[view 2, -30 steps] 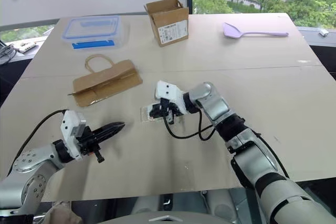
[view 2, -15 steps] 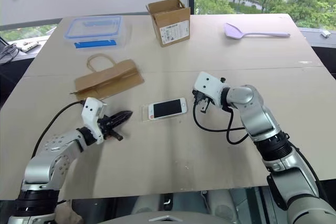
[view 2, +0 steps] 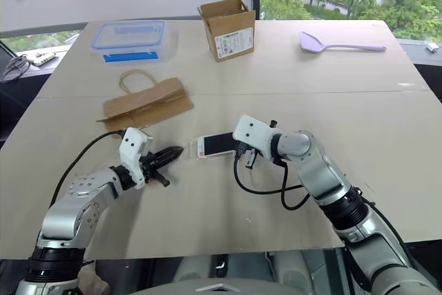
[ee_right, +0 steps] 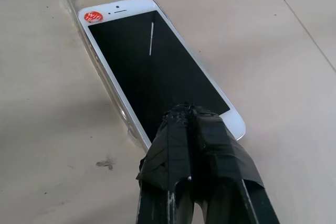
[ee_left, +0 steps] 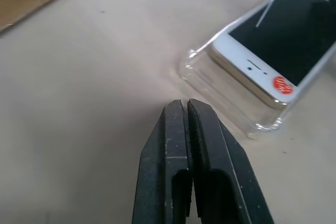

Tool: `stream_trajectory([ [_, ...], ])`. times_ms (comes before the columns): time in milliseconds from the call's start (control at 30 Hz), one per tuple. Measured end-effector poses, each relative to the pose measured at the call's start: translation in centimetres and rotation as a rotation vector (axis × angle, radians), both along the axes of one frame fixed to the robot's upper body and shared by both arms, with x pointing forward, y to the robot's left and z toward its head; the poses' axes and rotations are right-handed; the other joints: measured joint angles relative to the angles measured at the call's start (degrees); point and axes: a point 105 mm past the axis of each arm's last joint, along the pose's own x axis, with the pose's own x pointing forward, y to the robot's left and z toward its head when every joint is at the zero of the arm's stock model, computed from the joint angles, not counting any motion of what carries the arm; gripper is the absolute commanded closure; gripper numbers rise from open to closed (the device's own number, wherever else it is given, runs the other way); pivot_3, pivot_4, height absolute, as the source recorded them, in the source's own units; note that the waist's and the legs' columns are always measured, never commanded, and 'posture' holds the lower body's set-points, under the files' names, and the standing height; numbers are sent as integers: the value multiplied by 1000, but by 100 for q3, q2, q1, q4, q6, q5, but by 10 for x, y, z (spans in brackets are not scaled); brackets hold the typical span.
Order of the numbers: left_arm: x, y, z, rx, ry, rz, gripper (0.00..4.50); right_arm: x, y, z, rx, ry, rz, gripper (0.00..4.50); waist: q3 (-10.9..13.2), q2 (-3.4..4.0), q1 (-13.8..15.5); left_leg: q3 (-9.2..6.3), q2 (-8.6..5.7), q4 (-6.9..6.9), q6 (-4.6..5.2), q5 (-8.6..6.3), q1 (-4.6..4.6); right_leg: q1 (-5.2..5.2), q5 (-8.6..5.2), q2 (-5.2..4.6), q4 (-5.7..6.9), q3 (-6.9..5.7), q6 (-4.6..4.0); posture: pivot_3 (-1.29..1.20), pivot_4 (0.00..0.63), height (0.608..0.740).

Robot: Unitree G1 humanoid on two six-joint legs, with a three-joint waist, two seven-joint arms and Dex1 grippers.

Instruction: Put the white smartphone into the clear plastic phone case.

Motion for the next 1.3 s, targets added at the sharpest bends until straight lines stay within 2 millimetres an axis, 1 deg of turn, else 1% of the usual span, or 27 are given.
stream_trajectory([
  [133, -2, -2, -1, -9, 13, -27, 4383, 2, 2, 2, 19, 4, 1, 4500, 0, 0, -1, -1, 0, 0, 0, 0, 0, 0, 0, 1, 1, -1, 0, 0, 150, 740],
  [200, -3, -3, -1, -11, 16, -35, 4383, 5, -2, 5, 26, -1, -14, 4500, 0, 0, 1, 0, 0, 0, 0, 0, 0, 0, 0, 1, 0, -1, 0, 0, 150, 740],
  [300, -5, -3, -1, -13, 25, -57, 4383, 13, -21, 11, 21, -6, -71, 4500, 0, -1, 2, 1, 0, 0, 0, 0, -1, 2, 0, -1, -4, -1, 0, 0, 150, 740],
  [333, -7, -2, -1, -9, 33, -76, 4383, 15, -32, 15, 32, -4, -102, 4500, 1, -1, 0, 1, 0, 0, 0, 0, -2, 1, 0, -1, -4, -1, 0, 0, 150, 740],
  [433, -10, 3, -1, 5, 53, -118, 4383, 16, -47, 25, 40, -13, -132, 4500, 1, -1, -14, 1, 0, -3, 0, 0, 0, -1, -1, 3, -5, -4, 0, 0, 150, 740],
  [500, -11, 6, 0, 6, 62, -146, 4383, 15, -53, 21, 23, -2, -135, 4500, 1, -1, -32, 1, 2, -6, 0, 0, 2, -3, -1, 8, -4, -4, 0, 0, 150, 740],
  [533, -10, 8, -1, 4, 66, -165, 4383, 14, -55, 16, 14, 16, -135, 4500, 1, -1, -38, 3, 2, -10, 0, 0, 2, -6, -1, 8, -2, -3, -1, 0, 150, 740],
  [633, -9, 9, 0, 3, 68, -188, 4383, 13, -53, 11, 7, 36, -121, 4500, 1, -1, -39, 5, 3, -10, 1, 0, 1, -10, -1, 11, 0, -1, 0, 0, 150, 740],
  [767, -4, 8, 0, 13, 67, -235, 4383, 9, -41, -6, -11, 83, -55, 4500, 1, -1, -21, 5, 1, -8, 1, 0, 0, -9, -1, 11, 0, 0, 0, 0, 150, 740],
  [833, -3, 7, 0, 16, 64, -249, 4383, 9, -36, -11, -10, 97, -37, 4500, 1, -1, -9, 4, 1, -6, 1, 0, -1, -8, -1, 10, 1, 0, 0, 0, 150, 740],
  [1067, 1, 4, 0, 28, 61, -278, 4383, 11, -30, -9, -14, 77, 0, 4500, 1, -1, 8, 1, 1, 4, 1, 0, -2, 0, 0, 8, 2, -4, 0, 0, 150, 740],
  [1200, 3, 4, 0, 29, 60, -285, 4383, 8, -21, -9, -28, 61, 50, 4500, 1, 0, 13, -1, 1, 9, 1, 0, -1, 4, -1, 7, 5, -10, 1, 0, 150, 740],
  [1300, 3, 4, 0, 28, 60, -285, 4383, 7, -18, -10, -41, 52, 64, 4500, 1, 0, 16, -2, 0, 10, 1, 0, -1, 5, 0, 6, 5, -10, 0, 0, 150, 740],
])
